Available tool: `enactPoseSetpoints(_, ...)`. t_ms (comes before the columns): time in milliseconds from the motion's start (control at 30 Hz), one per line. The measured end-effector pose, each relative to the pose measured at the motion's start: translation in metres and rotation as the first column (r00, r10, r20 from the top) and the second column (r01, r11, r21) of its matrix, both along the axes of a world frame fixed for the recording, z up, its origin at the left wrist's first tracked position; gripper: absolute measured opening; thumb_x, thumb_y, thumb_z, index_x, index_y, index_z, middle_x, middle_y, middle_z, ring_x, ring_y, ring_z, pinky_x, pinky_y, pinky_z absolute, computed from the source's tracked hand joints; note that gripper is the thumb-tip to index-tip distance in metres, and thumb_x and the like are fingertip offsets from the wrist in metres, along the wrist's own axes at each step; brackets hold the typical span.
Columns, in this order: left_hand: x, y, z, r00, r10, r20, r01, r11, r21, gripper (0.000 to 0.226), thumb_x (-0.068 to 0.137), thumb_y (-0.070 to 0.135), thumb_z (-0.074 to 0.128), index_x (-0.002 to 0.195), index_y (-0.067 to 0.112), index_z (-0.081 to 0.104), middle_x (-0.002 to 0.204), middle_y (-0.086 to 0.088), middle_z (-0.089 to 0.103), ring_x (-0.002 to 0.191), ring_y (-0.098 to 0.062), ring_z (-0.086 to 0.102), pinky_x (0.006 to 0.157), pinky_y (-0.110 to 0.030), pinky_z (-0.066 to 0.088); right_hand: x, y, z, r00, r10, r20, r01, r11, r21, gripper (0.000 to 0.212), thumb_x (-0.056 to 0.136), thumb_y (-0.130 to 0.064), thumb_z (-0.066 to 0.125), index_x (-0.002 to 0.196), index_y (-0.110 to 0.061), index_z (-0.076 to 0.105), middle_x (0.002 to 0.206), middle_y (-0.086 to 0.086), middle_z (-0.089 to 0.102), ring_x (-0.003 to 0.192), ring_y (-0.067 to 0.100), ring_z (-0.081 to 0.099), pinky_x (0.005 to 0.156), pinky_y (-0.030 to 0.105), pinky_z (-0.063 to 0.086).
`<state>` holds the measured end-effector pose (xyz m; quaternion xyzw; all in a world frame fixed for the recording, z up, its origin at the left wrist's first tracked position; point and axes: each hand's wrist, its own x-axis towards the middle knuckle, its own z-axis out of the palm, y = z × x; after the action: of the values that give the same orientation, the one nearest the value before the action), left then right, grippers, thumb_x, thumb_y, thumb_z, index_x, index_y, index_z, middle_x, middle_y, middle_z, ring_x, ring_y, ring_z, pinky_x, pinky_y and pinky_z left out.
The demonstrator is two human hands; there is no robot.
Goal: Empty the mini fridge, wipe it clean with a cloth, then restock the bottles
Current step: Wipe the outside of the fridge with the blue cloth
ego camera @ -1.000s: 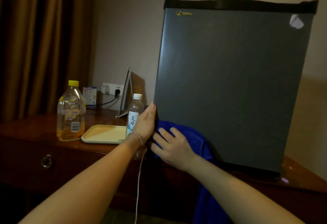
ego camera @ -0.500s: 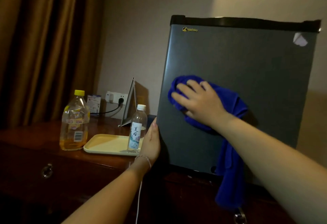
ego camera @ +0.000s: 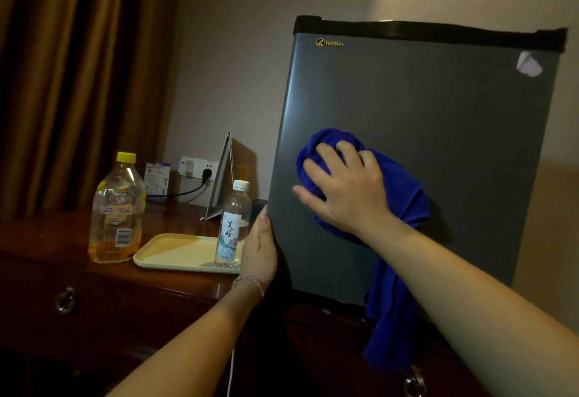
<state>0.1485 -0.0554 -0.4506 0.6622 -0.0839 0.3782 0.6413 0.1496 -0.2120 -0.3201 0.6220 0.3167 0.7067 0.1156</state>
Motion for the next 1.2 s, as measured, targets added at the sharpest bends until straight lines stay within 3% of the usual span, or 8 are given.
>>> enactPoseSetpoints(133, 0.002, 0.000, -0.002, 1.000, 0.015, 0.023, -0.015, 1.000, 0.007, 0.062, 0.096, 0.057, 0.020, 0.141, 0.025, 0.049, 0.129, 0.003, 0.061, 0.124, -0.008, 0.053, 0.100, -0.019, 0.039, 0.004, -0.013, -0.061, 1.000, 0.015, 0.011, -0.014, 0.993, -0.115, 0.042, 0.095, -0.053, 0.050, 0.103, -0.018, 0.072, 0.117, 0.011, 0.067, 0.106, 0.035, 0.053, 0.077, 0.043, 0.041)
enactPoseSetpoints(233, 0.003, -0.001, -0.003, 0.998, 0.054, 0.021, -0.055, 0.998, 0.020, 0.061, 0.098, 0.056, 0.019, 0.141, 0.025, 0.049, 0.127, 0.003, 0.062, 0.122, -0.008, 0.054, 0.094, -0.014, 0.038, 0.005, -0.025, -0.084, 0.999, 0.003, 0.048, 0.007, 0.979, -0.203, 0.032, 0.093, -0.046, 0.057, 0.102, -0.019, 0.071, 0.113, 0.009, 0.068, 0.104, 0.031, 0.053, 0.076, 0.044, 0.044)
enactPoseSetpoints(333, 0.005, -0.001, -0.004, 0.998, 0.053, 0.021, -0.054, 0.999, 0.009, 0.058, 0.099, 0.057, 0.020, 0.141, 0.029, 0.049, 0.125, 0.007, 0.063, 0.120, -0.007, 0.056, 0.100, -0.027, 0.045, 0.007, -0.034, -0.076, 0.999, 0.008, 0.053, 0.007, 0.963, -0.270, 0.029, 0.094, -0.045, 0.057, 0.103, -0.021, 0.070, 0.114, 0.007, 0.068, 0.105, 0.029, 0.053, 0.076, 0.045, 0.046)
enactPoseSetpoints(533, 0.004, -0.005, 0.000, 0.997, 0.082, 0.013, -0.082, 0.997, -0.010, 0.049, 0.102, 0.049, 0.020, 0.139, 0.032, 0.048, 0.125, 0.015, 0.056, 0.119, -0.001, 0.048, 0.096, -0.018, 0.037, 0.010, -0.049, -0.006, 0.986, 0.001, 0.165, 0.023, 0.990, -0.140, 0.026, 0.095, -0.045, 0.056, 0.103, -0.024, 0.069, 0.114, 0.007, 0.067, 0.100, 0.032, 0.060, 0.075, 0.044, 0.044)
enactPoseSetpoints(700, 0.007, -0.005, -0.003, 0.994, 0.110, 0.008, -0.110, 0.994, -0.013, 0.053, 0.102, 0.051, 0.019, 0.139, 0.029, 0.049, 0.124, 0.012, 0.058, 0.120, -0.004, 0.049, 0.097, -0.022, 0.038, 0.010, -0.054, 0.035, 0.977, -0.088, 0.194, 0.077, 0.995, 0.063, 0.029, 0.096, -0.046, 0.052, 0.105, -0.023, 0.068, 0.115, 0.006, 0.066, 0.102, 0.034, 0.060, 0.074, 0.043, 0.042)
enactPoseSetpoints(933, 0.006, -0.004, -0.003, 0.994, 0.113, -0.003, -0.113, 0.993, -0.013, 0.055, 0.102, 0.053, 0.019, 0.139, 0.027, 0.051, 0.122, 0.010, 0.060, 0.118, -0.005, 0.053, 0.100, -0.026, 0.043, 0.007, -0.039, -0.004, 0.985, -0.074, 0.159, 0.041, 0.977, 0.207, 0.027, 0.094, -0.045, 0.056, 0.102, -0.023, 0.070, 0.116, 0.008, 0.068, 0.099, 0.035, 0.063, 0.073, 0.043, 0.043)
enactPoseSetpoints(1067, 0.002, -0.005, -0.001, 0.992, 0.124, 0.006, -0.124, 0.992, -0.001, 0.050, 0.103, 0.049, 0.020, 0.136, 0.028, 0.052, 0.108, 0.018, 0.058, 0.102, 0.010, 0.052, 0.081, -0.008, 0.037, 0.004, -0.032, -0.058, 0.992, -0.035, 0.125, 0.024, 0.996, 0.088, 0.027, 0.092, -0.043, 0.059, 0.103, -0.022, 0.071, 0.114, 0.009, 0.069, 0.101, 0.035, 0.061, 0.077, 0.044, 0.044)
enactPoseSetpoints(1200, 0.001, -0.005, -0.003, 0.994, 0.105, 0.026, -0.105, 0.994, -0.007, 0.052, 0.101, 0.053, 0.021, 0.133, 0.028, 0.054, 0.109, 0.015, 0.064, 0.105, 0.006, 0.057, 0.083, -0.013, 0.044, -0.001, -0.033, -0.095, 0.996, -0.088, -0.018, 0.088, 0.996, -0.020, 0.049, 0.087, -0.055, 0.055, 0.123, -0.023, 0.065, 0.126, 0.011, 0.063, 0.113, 0.036, 0.050, 0.084, 0.052, 0.042)
